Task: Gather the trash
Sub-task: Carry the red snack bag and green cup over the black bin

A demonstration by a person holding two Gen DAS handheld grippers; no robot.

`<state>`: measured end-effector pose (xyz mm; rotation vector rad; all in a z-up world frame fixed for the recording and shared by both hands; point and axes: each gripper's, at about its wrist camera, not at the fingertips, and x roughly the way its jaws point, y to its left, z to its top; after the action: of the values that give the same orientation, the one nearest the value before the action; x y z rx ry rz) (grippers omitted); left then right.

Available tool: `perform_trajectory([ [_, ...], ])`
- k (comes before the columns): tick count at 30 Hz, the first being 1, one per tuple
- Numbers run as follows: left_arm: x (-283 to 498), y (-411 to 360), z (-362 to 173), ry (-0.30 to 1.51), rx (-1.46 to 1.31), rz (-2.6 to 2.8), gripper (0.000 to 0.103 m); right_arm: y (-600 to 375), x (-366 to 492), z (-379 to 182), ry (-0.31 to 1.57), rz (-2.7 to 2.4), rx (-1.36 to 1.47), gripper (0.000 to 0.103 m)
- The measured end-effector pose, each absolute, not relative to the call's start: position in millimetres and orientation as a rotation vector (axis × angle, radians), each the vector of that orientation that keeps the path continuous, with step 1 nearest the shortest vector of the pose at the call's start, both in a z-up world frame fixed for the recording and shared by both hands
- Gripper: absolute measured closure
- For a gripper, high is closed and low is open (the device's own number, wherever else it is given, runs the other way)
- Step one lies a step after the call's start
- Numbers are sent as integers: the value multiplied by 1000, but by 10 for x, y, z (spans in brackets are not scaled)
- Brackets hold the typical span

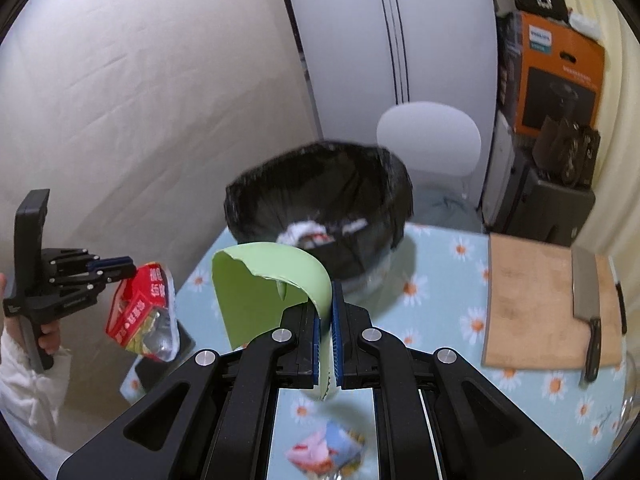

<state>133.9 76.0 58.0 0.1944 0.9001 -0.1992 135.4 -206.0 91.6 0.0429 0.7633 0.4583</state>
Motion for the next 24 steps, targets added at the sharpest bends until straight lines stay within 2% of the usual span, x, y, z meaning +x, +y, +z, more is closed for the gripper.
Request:
perform_trajectory([
  [15, 2123, 646, 1146, 772, 179, -249, 93, -1803, 2051, 1168, 716, 456, 41, 98],
  [24, 2700, 453, 1145, 744, 210, -292, 93, -1692, 2457, 1079, 738, 435, 28, 98],
])
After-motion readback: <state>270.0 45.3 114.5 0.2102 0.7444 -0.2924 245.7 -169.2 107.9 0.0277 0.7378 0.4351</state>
